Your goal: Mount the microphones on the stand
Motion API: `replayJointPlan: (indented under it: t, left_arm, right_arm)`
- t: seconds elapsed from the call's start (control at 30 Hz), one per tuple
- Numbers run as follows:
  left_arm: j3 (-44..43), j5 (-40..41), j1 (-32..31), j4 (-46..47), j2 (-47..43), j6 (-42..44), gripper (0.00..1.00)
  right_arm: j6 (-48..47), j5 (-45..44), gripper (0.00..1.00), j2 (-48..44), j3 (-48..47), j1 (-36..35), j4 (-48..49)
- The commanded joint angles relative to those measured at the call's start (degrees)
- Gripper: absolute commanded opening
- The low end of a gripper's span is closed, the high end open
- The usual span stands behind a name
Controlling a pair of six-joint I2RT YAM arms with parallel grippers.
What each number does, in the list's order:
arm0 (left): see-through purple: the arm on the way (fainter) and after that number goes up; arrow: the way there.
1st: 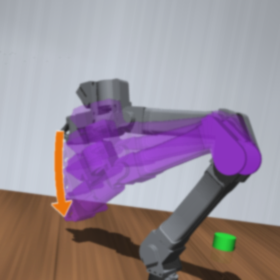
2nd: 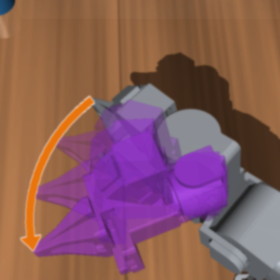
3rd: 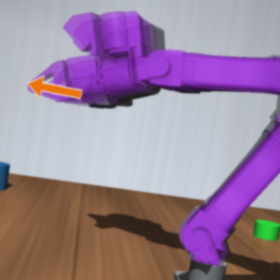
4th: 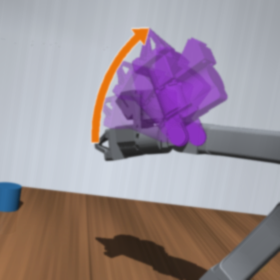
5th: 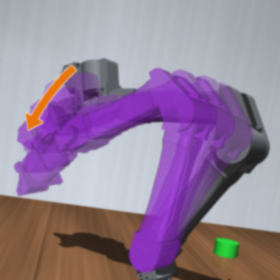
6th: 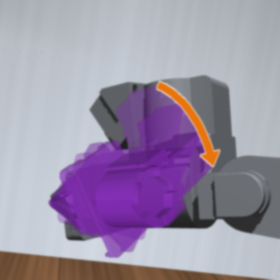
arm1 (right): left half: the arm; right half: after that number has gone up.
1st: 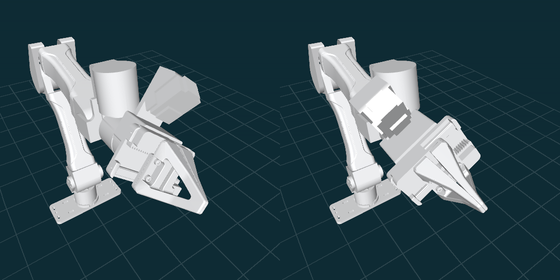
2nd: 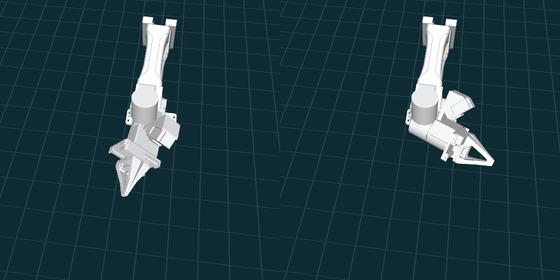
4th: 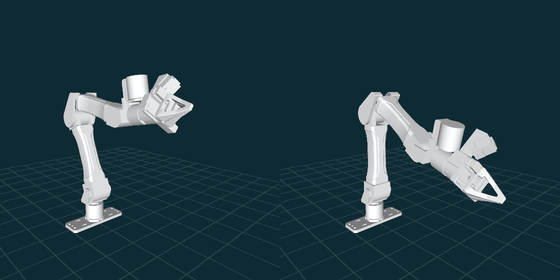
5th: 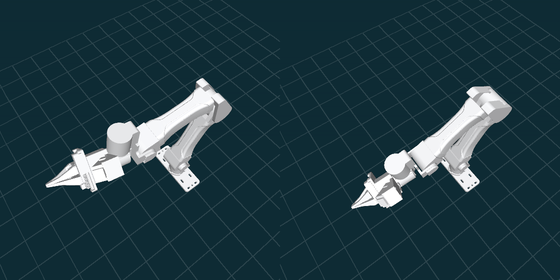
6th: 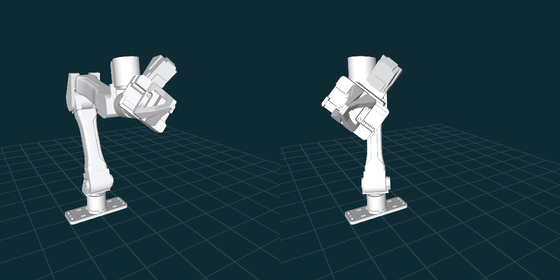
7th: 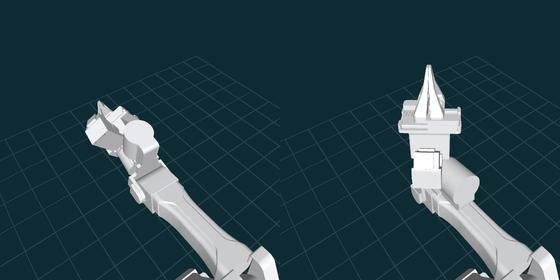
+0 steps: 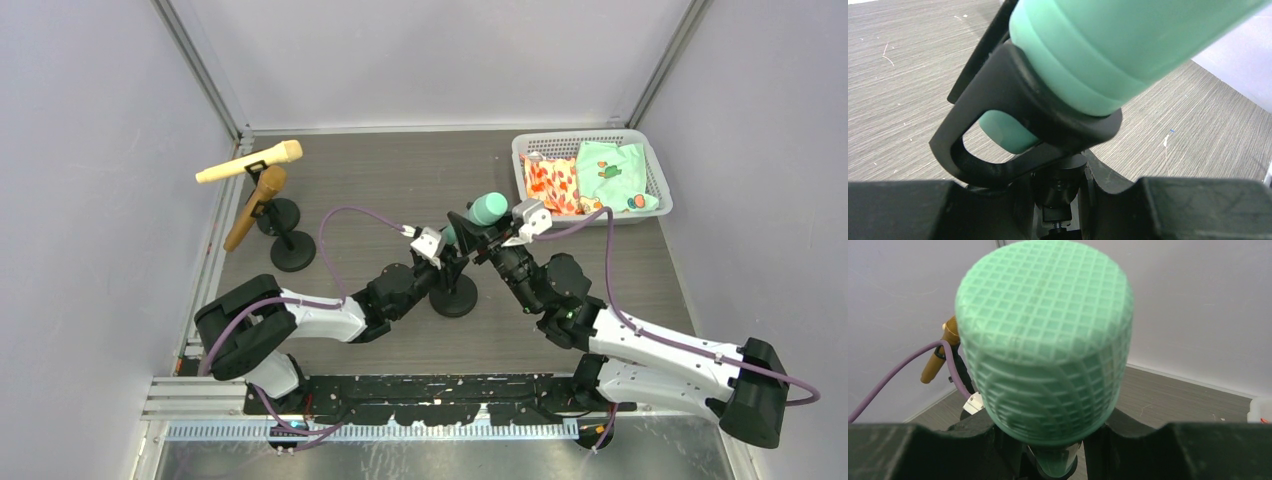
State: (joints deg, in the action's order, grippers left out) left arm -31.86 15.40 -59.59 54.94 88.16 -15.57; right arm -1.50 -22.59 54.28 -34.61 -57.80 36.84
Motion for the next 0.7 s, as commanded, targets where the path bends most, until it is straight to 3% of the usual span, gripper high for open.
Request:
replayJointPlan:
  t: [0.0, 0.67]
  left_arm:
    - [-1.01, -3.36, -1.84, -3.54, 1.62, -2.61, 0.00]
    - [0.14, -3.45, -1.90, -2.49, 1.19, -2.59, 0.00]
  right_arm:
    - [0.80, -1.82, 0.01, 4.85, 5.44, -2.06, -15.98]
    - [7.74, -8.13, 0.01, 8.30, 1.86, -2.68, -24.21]
